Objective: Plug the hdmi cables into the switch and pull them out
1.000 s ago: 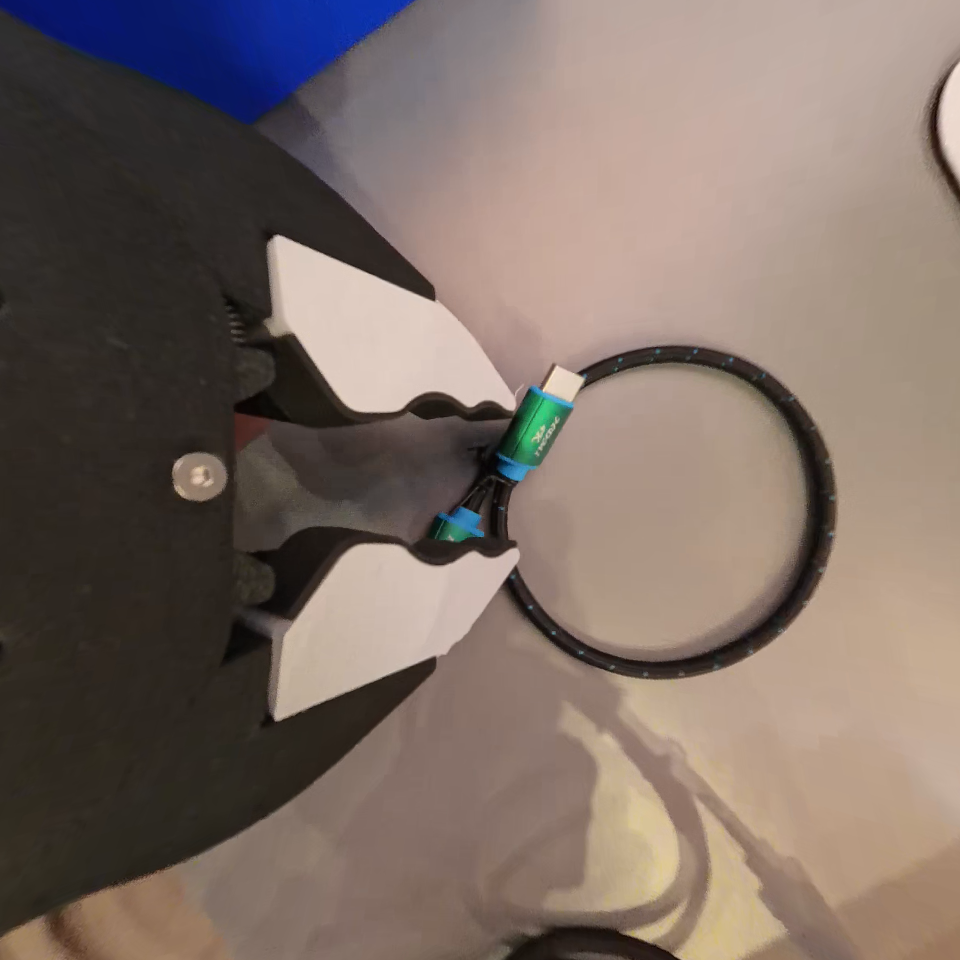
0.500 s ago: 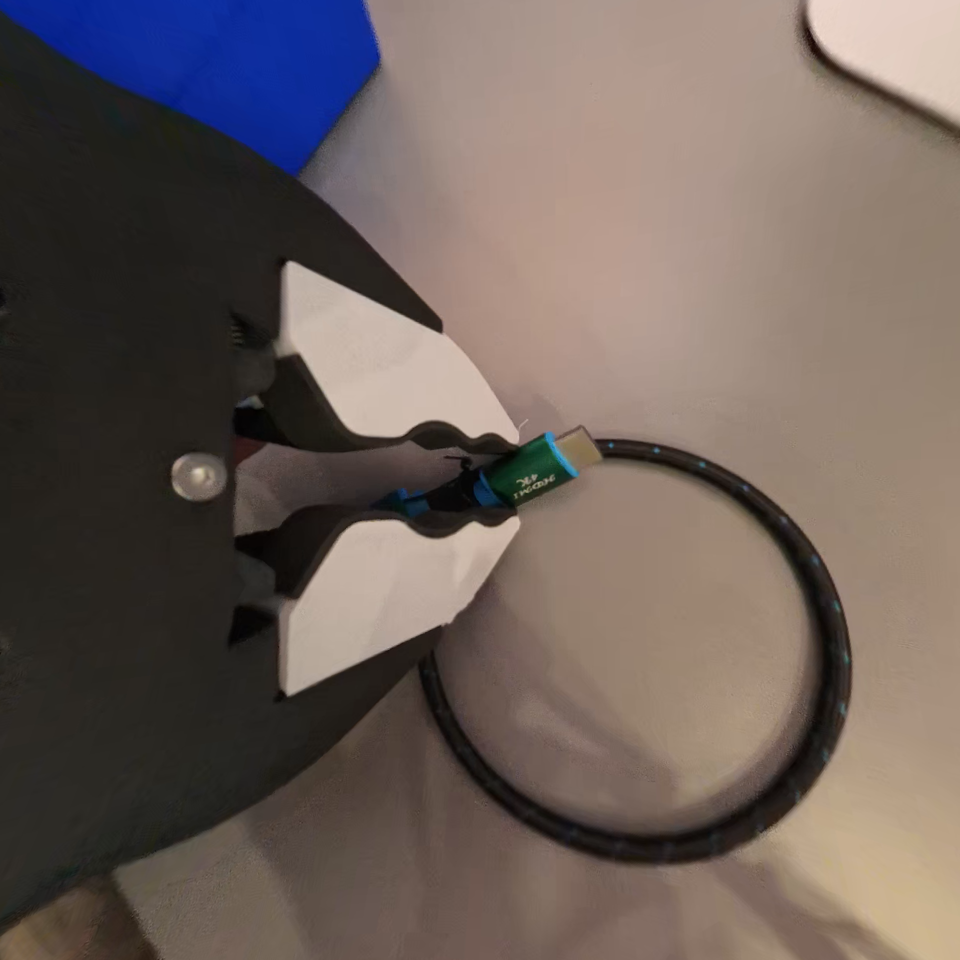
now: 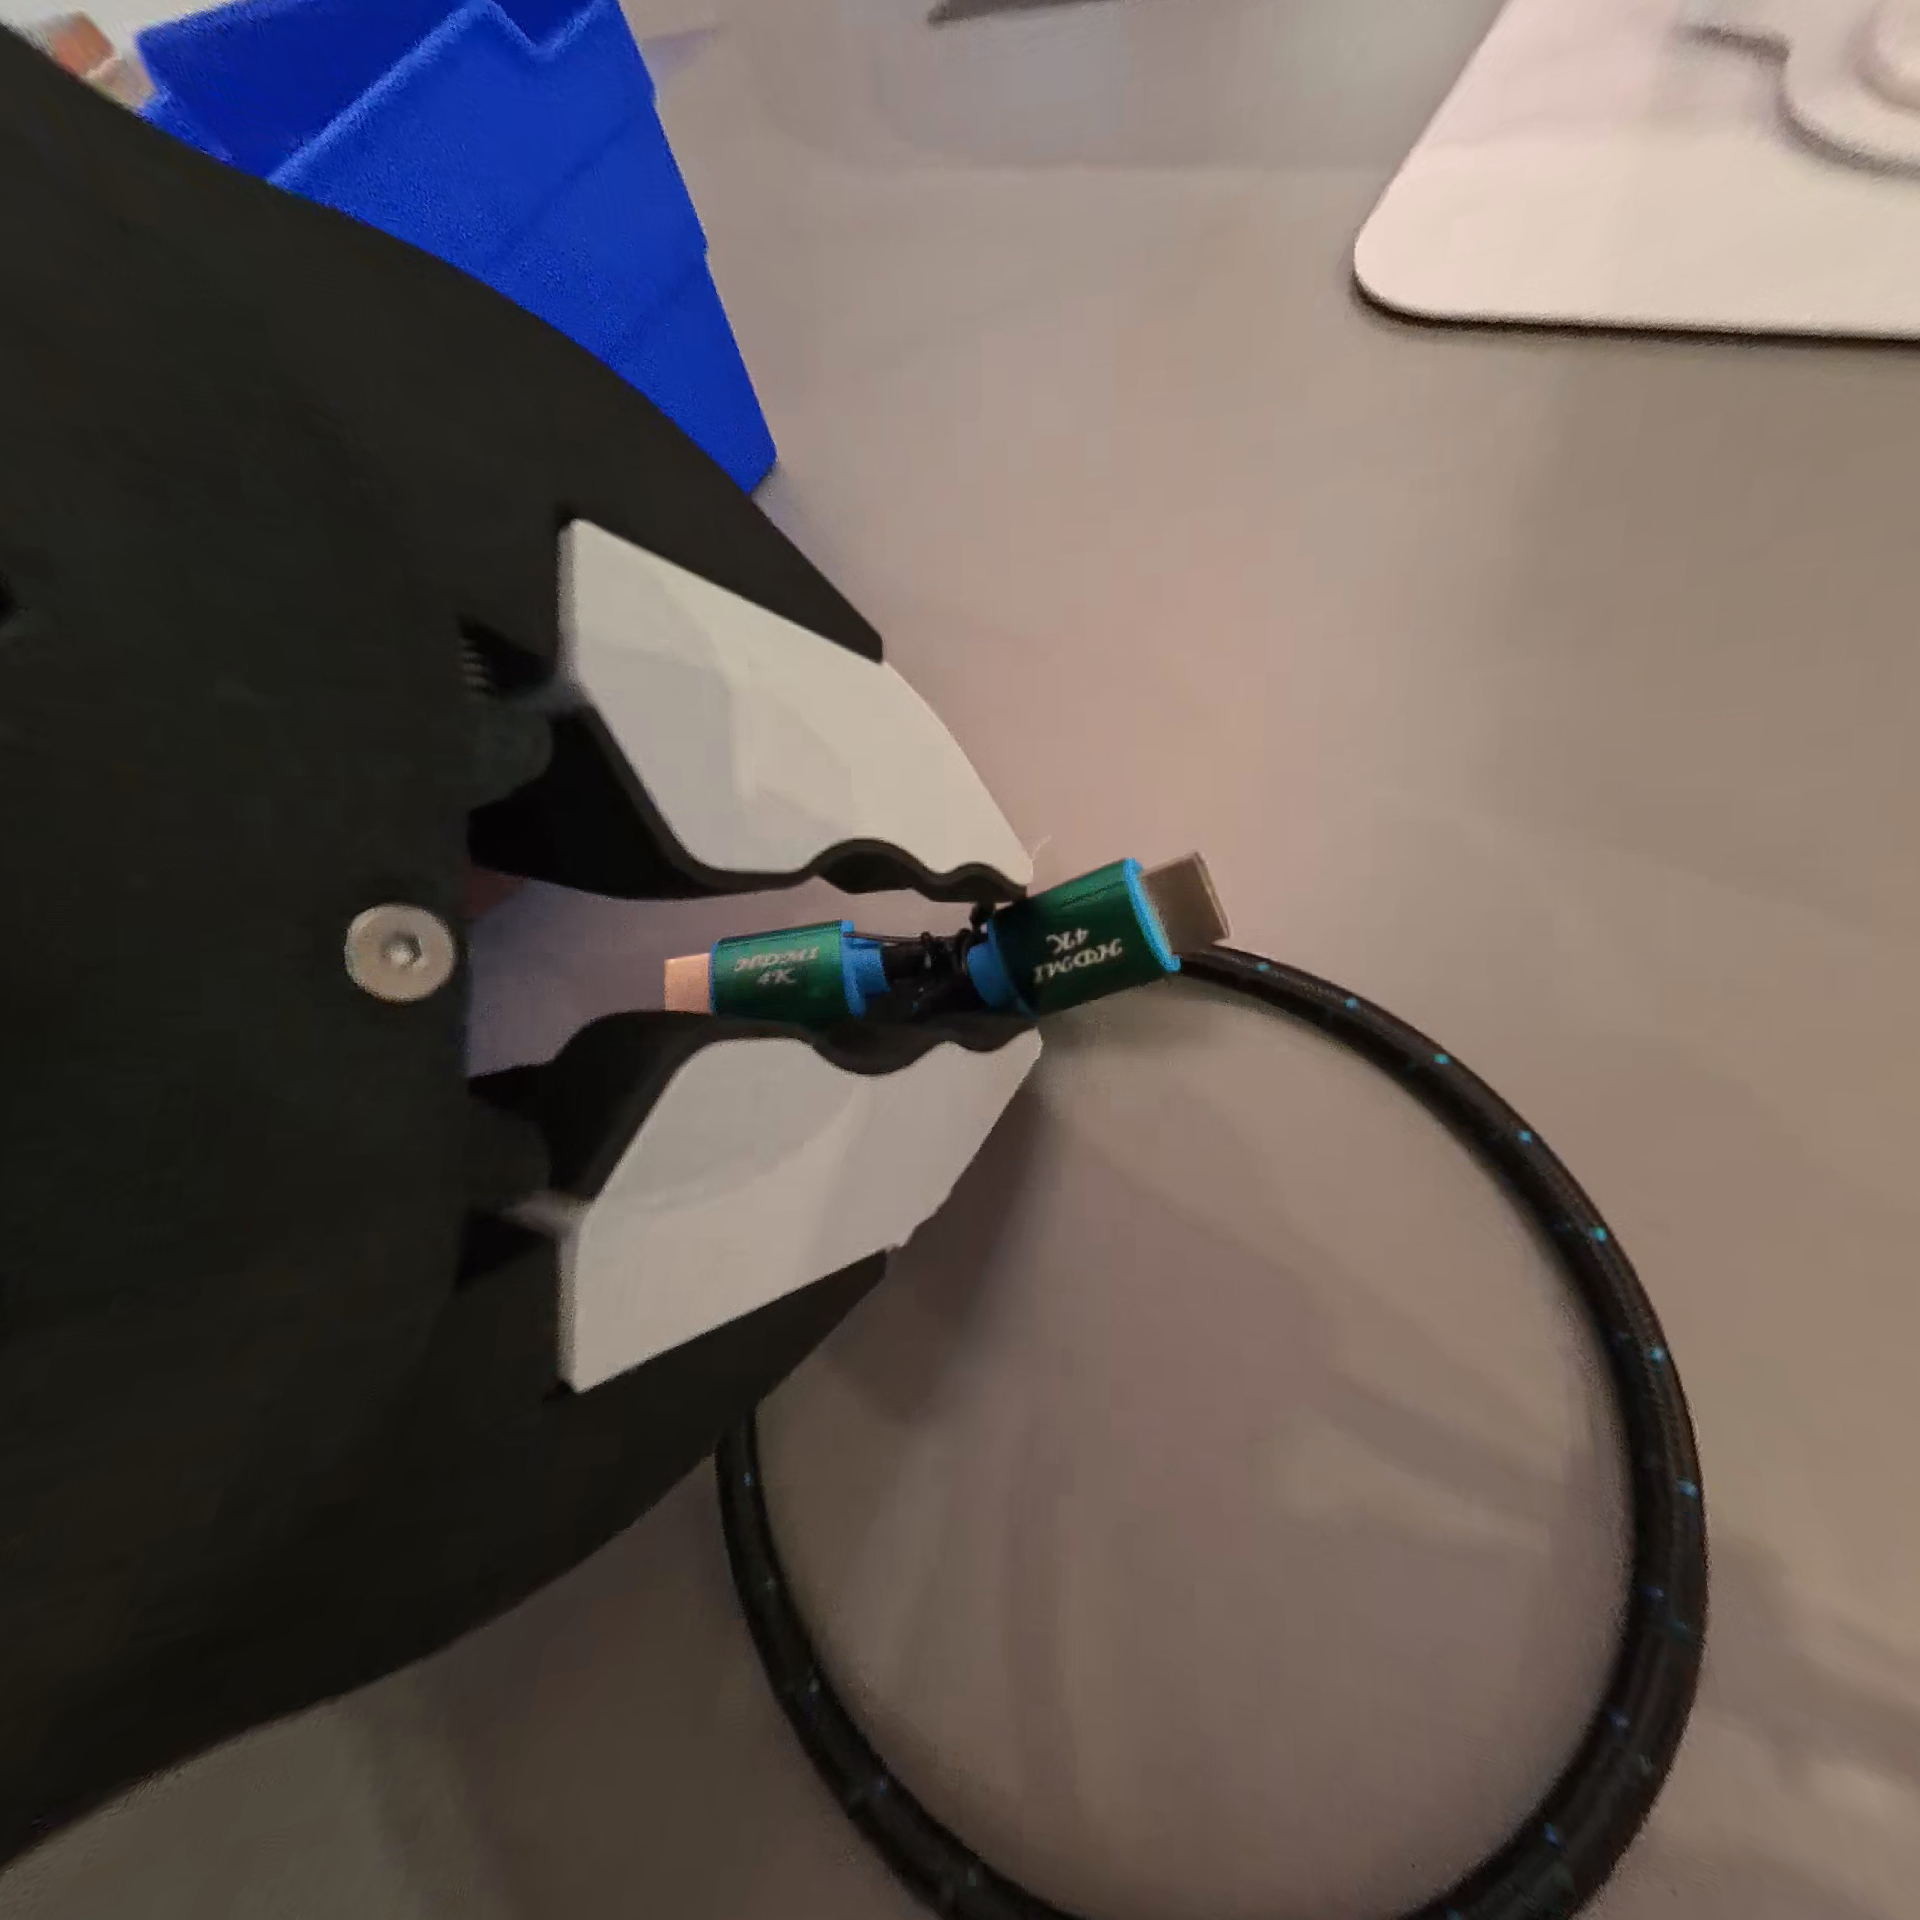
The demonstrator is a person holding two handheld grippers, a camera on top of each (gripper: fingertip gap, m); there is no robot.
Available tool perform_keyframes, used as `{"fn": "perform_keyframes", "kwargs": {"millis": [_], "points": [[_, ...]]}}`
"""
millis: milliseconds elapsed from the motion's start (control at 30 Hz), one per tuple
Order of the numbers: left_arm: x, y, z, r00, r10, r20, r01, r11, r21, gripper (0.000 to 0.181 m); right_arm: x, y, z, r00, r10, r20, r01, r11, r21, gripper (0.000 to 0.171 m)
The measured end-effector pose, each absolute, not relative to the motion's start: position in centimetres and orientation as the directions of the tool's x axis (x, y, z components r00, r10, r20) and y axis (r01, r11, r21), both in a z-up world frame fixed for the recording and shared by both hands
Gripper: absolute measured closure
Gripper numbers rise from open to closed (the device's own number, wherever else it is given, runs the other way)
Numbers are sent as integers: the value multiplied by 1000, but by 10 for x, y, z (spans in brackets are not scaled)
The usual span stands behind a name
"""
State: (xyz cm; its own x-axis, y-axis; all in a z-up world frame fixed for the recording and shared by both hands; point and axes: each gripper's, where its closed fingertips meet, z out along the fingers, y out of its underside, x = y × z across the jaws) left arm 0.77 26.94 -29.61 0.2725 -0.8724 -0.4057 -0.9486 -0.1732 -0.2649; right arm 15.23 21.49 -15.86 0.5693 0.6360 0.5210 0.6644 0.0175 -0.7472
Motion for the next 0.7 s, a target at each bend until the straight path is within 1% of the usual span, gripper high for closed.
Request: {"fn": "perform_keyframes", "kwargs": {"millis": [133,200,267,333,467,567,633,700], "points": [[10,270,-294,283,-806,-519,-938,-120,-324,161,152,215,-159,568,635,523,666,18,-746,148],[12,272,-293,273,-758,-592,-940,-80,-331,162,151,215,-159,566,636,525,668,19,-744,148],[16,273,-293,270,-734,-624,-938,-54,-342,162,150,214,-159,563,636,527,671,20,-741,148],[20,273,-293,288,-737,-611,-926,-53,-374,161,150,214,-159,561,635,530,674,21,-738,148],[22,276,-293,246,-737,-629,-937,-15,-348,164,151,214,-158,566,633,528,671,19,-742,148],[22,278,-294,334,-764,-552,-899,-81,-431,165,152,214,-158,566,634,527,671,18,-742,148],[19,278,-294,335,-776,-533,-898,-92,-431,165,152,214,-159,566,634,527,670,19,-742,148],[20,273,-293,353,-810,-469,-880,-118,-460,165,152,215,-159,567,634,526,669,19,-743,148]]}}
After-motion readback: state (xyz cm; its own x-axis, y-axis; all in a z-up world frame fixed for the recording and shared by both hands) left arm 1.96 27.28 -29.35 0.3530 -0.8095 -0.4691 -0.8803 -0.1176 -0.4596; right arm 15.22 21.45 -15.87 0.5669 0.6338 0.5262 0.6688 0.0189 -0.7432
